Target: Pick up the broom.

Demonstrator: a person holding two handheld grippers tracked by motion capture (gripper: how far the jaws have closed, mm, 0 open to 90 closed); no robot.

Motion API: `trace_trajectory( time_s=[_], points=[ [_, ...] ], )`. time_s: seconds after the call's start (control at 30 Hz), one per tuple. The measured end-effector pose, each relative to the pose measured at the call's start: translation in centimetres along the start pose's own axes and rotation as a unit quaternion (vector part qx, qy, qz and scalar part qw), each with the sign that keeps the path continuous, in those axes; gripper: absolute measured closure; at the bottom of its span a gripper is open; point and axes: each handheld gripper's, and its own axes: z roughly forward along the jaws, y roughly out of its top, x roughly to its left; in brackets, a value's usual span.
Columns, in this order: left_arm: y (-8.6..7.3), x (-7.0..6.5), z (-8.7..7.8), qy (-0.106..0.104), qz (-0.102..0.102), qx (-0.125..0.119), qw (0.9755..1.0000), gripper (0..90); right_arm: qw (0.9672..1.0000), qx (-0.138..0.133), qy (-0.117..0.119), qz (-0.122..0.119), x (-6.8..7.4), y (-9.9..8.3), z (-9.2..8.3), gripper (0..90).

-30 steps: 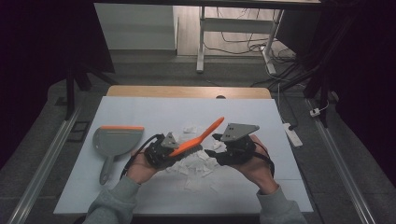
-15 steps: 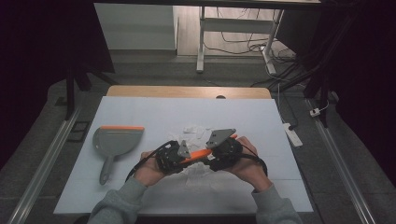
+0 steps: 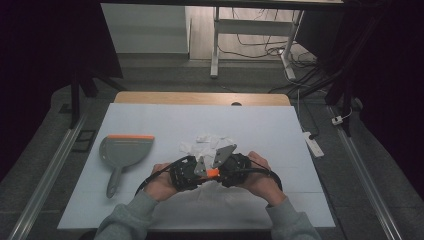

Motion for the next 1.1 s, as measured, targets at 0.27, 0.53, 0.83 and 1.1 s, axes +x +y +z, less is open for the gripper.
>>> trace_trajectory(
  time_s=[0.27, 0.53, 0.83, 1.1],
  points=[
    [-0.7, 0.3, -0.3, 0.020, 0.000, -0.023, 0.9995, 74.7, 0.9986, 0.007, 0.005, -0.053, 0.7, -0.1, 0.4, 68.6],
    [-2.8, 0.9, -2.1, 0.074, -0.063, -0.078, 0.9922, 32.7, 0.9996, -0.022, -0.003, -0.016, -0.2, -0.8, -0.6, 70.6],
    [-8.4, 1.0, -4.4, 0.138, -0.173, -0.106, 0.9694, 25.7, 0.9946, -0.079, -0.022, 0.064, -2.2, -2.6, -2.2, 70.6],
    [-14.2, 0.8, -6.0, 0.175, -0.242, -0.115, 0.9475, 25.7, 0.9875, -0.117, -0.027, 0.102, -3.3, -3.6, -3.2, 70.6]
  ],
)
